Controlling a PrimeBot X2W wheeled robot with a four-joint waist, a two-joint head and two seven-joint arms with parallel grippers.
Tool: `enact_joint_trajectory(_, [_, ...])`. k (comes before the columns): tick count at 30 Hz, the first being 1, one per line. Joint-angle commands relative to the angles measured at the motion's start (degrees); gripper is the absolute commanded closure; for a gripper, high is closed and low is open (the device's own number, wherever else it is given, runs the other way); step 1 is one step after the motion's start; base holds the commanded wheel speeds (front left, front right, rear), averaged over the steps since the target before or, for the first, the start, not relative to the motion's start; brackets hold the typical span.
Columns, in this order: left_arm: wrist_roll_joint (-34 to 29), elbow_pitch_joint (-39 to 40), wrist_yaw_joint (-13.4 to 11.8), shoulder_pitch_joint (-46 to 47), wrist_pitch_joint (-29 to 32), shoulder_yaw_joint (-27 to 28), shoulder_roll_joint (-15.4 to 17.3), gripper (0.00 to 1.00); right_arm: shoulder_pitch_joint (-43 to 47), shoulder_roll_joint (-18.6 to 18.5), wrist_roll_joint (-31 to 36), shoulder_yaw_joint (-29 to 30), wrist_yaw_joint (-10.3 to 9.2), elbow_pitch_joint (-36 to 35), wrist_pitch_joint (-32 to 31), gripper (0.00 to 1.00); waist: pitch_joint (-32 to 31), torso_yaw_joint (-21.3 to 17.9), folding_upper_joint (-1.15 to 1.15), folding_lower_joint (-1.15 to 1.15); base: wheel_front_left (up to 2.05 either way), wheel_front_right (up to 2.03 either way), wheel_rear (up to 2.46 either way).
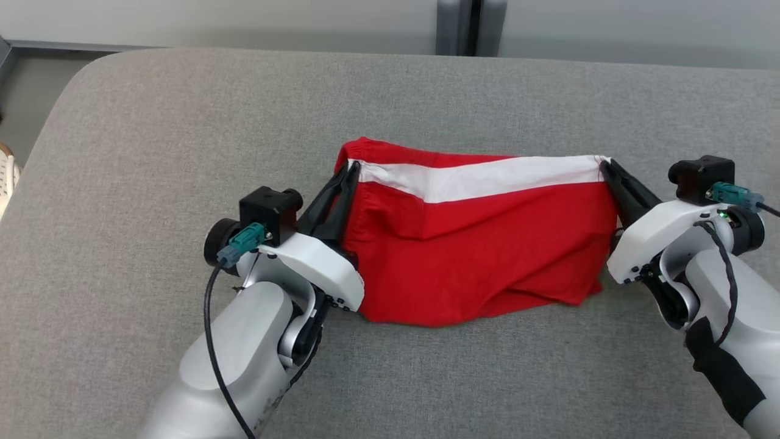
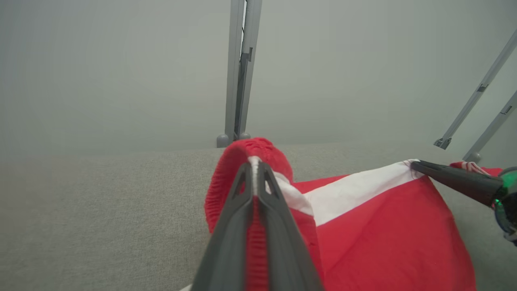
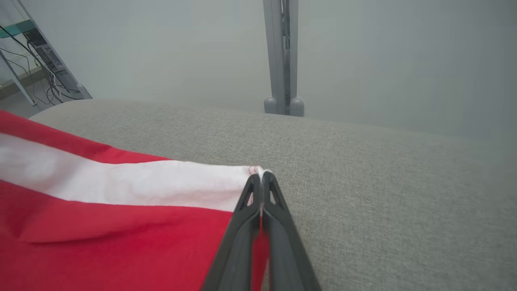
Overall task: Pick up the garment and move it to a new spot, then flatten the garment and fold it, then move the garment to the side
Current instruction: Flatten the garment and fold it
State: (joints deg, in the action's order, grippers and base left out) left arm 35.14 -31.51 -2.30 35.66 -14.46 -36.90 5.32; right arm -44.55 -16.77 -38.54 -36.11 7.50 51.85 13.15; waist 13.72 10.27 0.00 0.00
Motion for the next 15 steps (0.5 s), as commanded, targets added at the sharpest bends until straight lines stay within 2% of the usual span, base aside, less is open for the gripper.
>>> enact_joint_trajectory(1, [0.4, 0.3, -0.2, 0.2, -0.4, 0.7, 0.8, 1.00, -0.9, -0.9, 0.2, 0.2, -0.01, -0.9, 0.9, 1.00, -1.3, -1.0, 0.00, 0.00, 0.00, 0.00, 0.00])
enact_joint_trajectory(7, [0.4, 1.9, -0.8, 0.6, -0.5, 2.1, 2.6, 1.00, -0.9, -2.8, 2.9, 2.9, -0.01, -5.9, 2.2, 1.00, -5.3, -3.8, 0.00, 0.00, 0.00, 0.00, 0.00])
enact_joint_trajectory(15, [1.3, 6.2, -2.1, 1.2, -0.1, 4.4, 4.8, 1.00, 1.2, -3.4, 10.1, 9.0, -0.01, -19.0, 2.1, 1.00, -10.3, -8.6, 0.00, 0.00, 0.00, 0.00, 0.00])
